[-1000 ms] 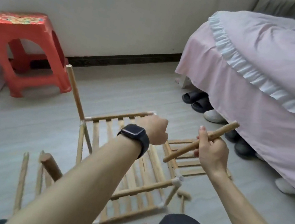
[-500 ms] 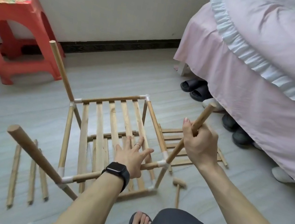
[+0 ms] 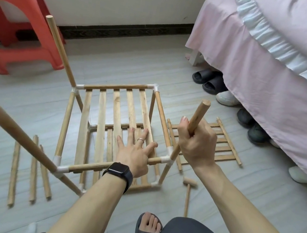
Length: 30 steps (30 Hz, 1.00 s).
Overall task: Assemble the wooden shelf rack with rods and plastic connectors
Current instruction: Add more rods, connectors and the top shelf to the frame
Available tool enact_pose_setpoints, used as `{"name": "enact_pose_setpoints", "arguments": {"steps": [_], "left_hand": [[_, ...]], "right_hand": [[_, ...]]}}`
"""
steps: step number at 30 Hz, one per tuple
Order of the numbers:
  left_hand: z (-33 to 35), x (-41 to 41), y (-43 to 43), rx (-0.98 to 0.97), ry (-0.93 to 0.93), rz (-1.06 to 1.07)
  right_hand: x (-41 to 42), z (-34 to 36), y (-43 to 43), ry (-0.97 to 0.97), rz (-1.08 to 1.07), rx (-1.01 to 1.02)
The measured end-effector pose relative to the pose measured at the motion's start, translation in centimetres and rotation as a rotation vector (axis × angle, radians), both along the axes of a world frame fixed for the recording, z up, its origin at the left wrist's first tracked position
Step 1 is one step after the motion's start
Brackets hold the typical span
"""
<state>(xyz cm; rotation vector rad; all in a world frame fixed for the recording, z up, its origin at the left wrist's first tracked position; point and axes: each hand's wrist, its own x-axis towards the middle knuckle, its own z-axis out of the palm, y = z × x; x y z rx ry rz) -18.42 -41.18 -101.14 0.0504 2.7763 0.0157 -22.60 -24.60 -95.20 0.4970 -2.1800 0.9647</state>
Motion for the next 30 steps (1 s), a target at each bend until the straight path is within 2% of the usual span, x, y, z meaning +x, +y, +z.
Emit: {"name": "enact_pose_setpoints", "arguments": {"steps": [6, 13, 18, 23, 26, 28, 30], "left_hand": [[0.1, -0.1, -0.1, -0.041, 0.007, -0.019], [0.4, -0.6, 1.3, -0.066, 0.001, -0.07], [0.4, -0.6, 0.7, -0.076, -0.004, -0.1], [1.5, 0.0, -1.3, -0.051, -0.044, -0.101], [3.4, 0.1, -2.4, 0.003, -0.116, -0.102], [5.1, 0.2, -3.1, 0.06, -0.076, -0.075], [7.0, 0.3, -4.2, 0.113, 0.049, -0.007]], "right_hand": [[-0.9, -0.2, -0.9, 0.037, 0.018, 0.015], [-0.7, -0.4, 0.9, -0.13, -0.058, -0.063], [0.4, -0.2, 1.2, -0.181, -0.01, -0.046], [1.4, 1.2, -0.3, -0.237, 0.025, 0.04], [2.1, 2.3, 0.0, -0.324, -0.016, 0.181], [2.8, 2.9, 0.5, -0.433, -0.113, 0.33], [3.5, 3.6, 0.8, -0.601, -0.249, 0.485]]}}
